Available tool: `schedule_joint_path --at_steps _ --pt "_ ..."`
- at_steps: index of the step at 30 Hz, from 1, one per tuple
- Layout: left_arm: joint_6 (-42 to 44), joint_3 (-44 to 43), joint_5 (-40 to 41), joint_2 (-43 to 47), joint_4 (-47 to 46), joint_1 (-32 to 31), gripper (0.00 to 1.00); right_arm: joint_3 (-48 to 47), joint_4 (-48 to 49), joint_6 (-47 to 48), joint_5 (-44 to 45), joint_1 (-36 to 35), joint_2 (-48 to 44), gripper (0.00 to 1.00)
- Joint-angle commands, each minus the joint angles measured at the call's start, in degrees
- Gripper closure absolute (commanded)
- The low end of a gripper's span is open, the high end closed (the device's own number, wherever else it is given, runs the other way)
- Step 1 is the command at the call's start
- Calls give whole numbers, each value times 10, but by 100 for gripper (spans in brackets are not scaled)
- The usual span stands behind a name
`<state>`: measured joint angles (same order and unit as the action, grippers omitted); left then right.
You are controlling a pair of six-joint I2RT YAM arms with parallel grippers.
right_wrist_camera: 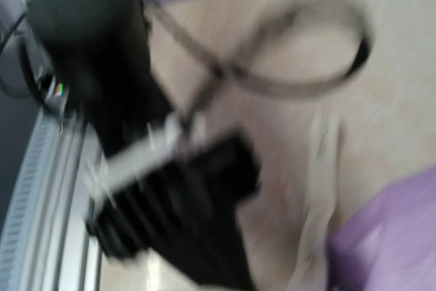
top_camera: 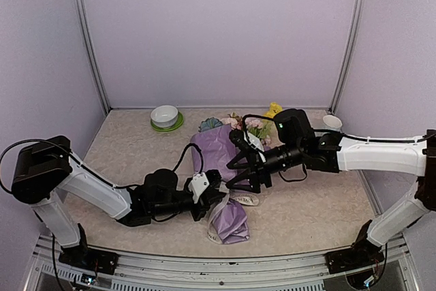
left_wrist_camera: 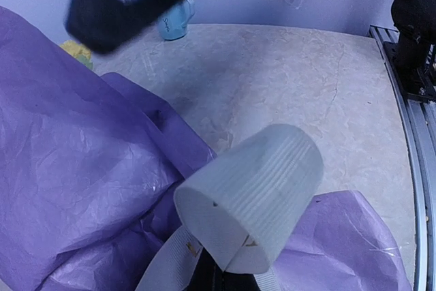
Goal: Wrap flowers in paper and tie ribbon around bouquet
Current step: Cross the half-tied ribbon over the folded bouquet.
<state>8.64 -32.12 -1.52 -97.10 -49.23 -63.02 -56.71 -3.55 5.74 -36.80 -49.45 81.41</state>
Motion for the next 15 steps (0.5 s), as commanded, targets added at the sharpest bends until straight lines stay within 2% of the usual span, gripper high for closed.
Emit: schedule_joint_path --at_steps 1,4,6,7,8,12,13,15 --pt "-10 -8 -9 10 -2 3 100 23 76 7 -32 -5 35 26" --pt "-13 -14 -7 10 10 3 100 14 62 13 -45 -9 65 32" --pt "-13 -16 -8 9 15 3 100 10 43 19 -42 -10 76 47" --pt "-13 -17 -9 9 16 3 100 10 38 19 -42 -10 79 58" --pt "-12 -18 -9 8 17 3 100 10 34 19 -44 -10 83 64" --pt "-13 -22 -8 6 22 3 100 5 13 18 -32 -10 92 69" --pt "-13 -24 -9 5 23 3 100 4 12 18 -34 -9 93 76" --pt "-14 -26 -10 4 27 4 100 4 15 17 -43 -9 90 100"
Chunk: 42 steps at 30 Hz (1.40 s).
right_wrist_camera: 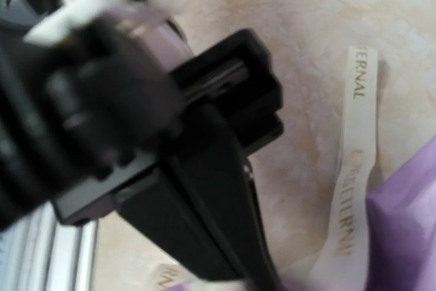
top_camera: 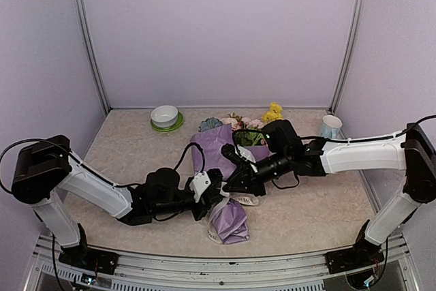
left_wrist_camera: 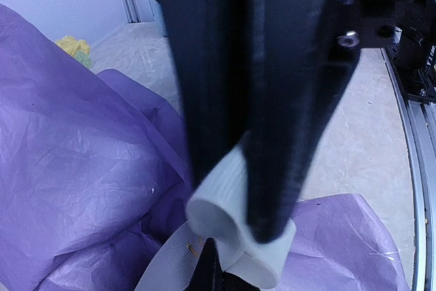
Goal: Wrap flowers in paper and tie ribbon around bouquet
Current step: Cross the half-tied ribbon over the folded bouquet.
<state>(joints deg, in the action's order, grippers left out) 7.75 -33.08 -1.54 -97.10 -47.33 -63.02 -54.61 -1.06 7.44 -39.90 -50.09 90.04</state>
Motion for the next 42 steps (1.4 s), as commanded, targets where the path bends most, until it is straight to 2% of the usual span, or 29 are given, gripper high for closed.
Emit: schedule_joint_path --at_steps 1,3,4,6,8,9,10,13,17,20,22,25,27,29,32,34,38,42 --pt "-5 -19 -10 3 13 4 100 -17 -9 -1 -17 -3 2 100" --pt "-9 -25 -6 8 36 4 98 -21 -18 -2 -17 -3 -1 100" --pt "-16 -31 4 16 56 6 84 -23 -24 -4 -3 -2 -3 100" --pt "-45 -37 23 42 106 19 47 -20 -29 -7 14 4 -6 100" --pt "-80 -46 36 69 168 42 23 -16 -26 -14 23 8 -8 100" --pt "-107 -56 52 79 203 57 8 -13 -25 -15 21 9 -8 100" --pt "-138 -69 65 86 248 77 5 -13 -24 -16 22 9 -9 100" --pt "-217 -105 75 98 358 136 9 -16 -22 -17 20 9 -8 100" --pt "-237 -134 115 88 470 164 20 -8 -13 -15 21 10 -12 100" --pt "-312 -157 96 63 530 214 20 -4 -12 -14 18 11 -12 100" --pt "-326 -142 60 66 510 231 18 -1 -10 -14 15 13 -12 100" --pt "-294 -122 19 88 464 205 16 10 5 -19 17 12 -13 100" --pt "-259 -119 33 107 454 175 13 9 7 -24 16 13 -11 100" --pt "-261 -112 46 124 455 169 13 7 6 -26 11 13 -12 100" --pt "-350 -91 52 132 484 237 19 4 3 -15 -10 13 -16 100" --pt "-406 -72 62 128 520 283 17 1 -2 -9 -13 14 -13 100" --pt "-406 -38 23 118 492 297 10 -8 -12 -8 -10 14 2 100" --pt "-386 -48 -39 71 454 298 13 -14 -17 -8 -11 14 7 100"
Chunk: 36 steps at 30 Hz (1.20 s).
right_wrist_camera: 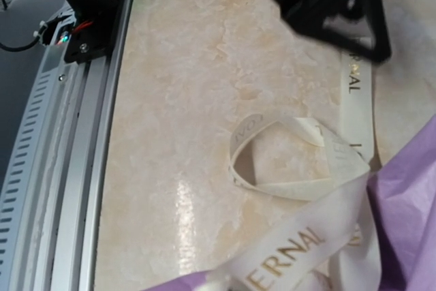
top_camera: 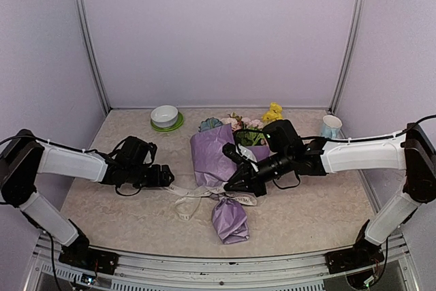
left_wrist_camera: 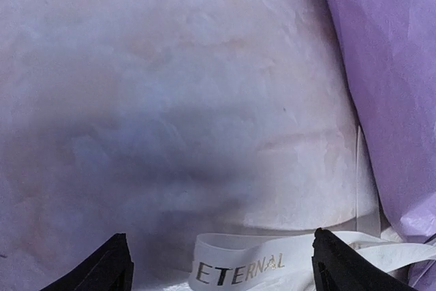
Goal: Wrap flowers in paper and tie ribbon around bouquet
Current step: Cross the half-tied ribbon over the folded bouquet.
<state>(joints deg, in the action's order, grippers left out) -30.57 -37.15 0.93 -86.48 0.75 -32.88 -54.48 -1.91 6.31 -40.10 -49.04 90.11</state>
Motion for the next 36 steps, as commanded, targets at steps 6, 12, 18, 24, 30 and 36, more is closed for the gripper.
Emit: schedule_joint_path --at_steps 6,12,18,24,30,36 --pt "-31 -19 -68 -54 38 10 59 -10 -12 2 2 4 -5 100" --pt "-38 -5 -67 54 35 10 100 -10 -17 6 5 7 -5 100" --pt "-4 -74 -16 157 85 -50 100 -16 -29 7 15 13 3 100" --pt "82 -141 -35 209 65 -221 100 -27 -22 -18 3 25 12 100" --pt "140 -126 -111 226 4 -389 100 -40 11 -60 -55 37 20 100" --pt "196 -156 -130 153 -19 -445 100 -48 3 -73 -66 43 30 100"
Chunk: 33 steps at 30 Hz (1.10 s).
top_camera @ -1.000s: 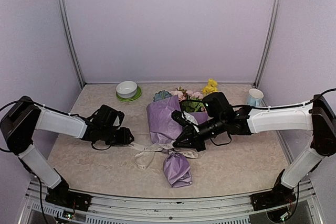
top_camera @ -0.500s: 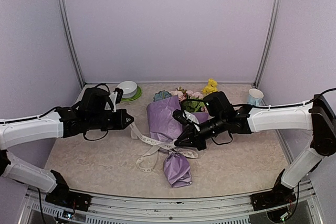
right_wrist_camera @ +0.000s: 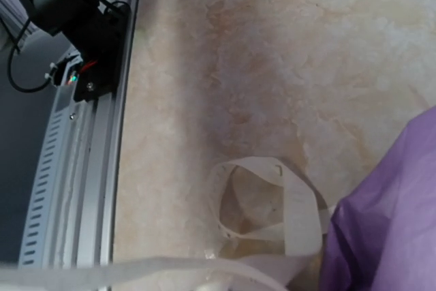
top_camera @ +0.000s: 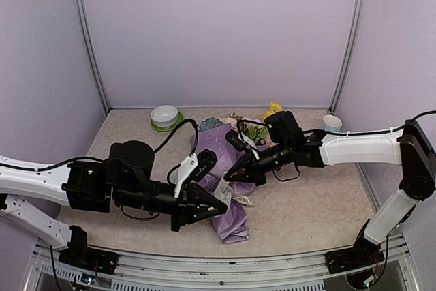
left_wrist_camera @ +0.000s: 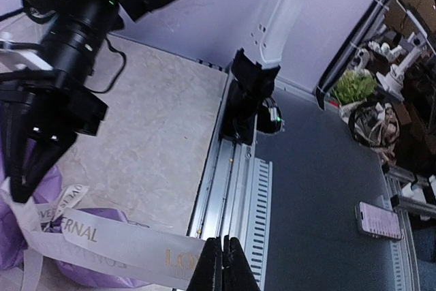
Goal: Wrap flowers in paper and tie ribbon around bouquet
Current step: Cross the half-tied ribbon over the folded bouquet.
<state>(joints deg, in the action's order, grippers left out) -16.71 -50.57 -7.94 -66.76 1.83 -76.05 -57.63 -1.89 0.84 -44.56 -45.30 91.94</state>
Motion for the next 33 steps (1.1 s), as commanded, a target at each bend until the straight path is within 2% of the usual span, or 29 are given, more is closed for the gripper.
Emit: schedule_joint_path --at_steps 1,6,15,20,25,26,28,29,33 --pt "70 -27 -56 -61 -39 -14 100 -20 -3 -19 -21 6 13 100" --pt "150 -107 -119 -194 -36 -22 100 -31 -27 -6 -14 9 14 100" --pt "302 -326 -81 -457 12 -85 100 -48 -66 11 2 9 7 100" --pt "332 -337 -89 -506 -26 -86 100 -48 -83 22 10 9 2 100" --pt "356 -330 -1 -535 -72 -90 100 -47 -84 25 14 9 -5 100" --pt "354 -319 24 -533 -89 -90 92 -46 -84 25 14 9 -5 100" --pt "346 -289 66 -519 -129 -91 58 -47 -84 25 18 9 -6 100" --pt "345 -269 83 -505 -149 -91 45 -47 -85 25 19 10 -6 100" --pt "352 -201 124 -442 -215 -92 4 -47 -81 22 18 9 -5 100"
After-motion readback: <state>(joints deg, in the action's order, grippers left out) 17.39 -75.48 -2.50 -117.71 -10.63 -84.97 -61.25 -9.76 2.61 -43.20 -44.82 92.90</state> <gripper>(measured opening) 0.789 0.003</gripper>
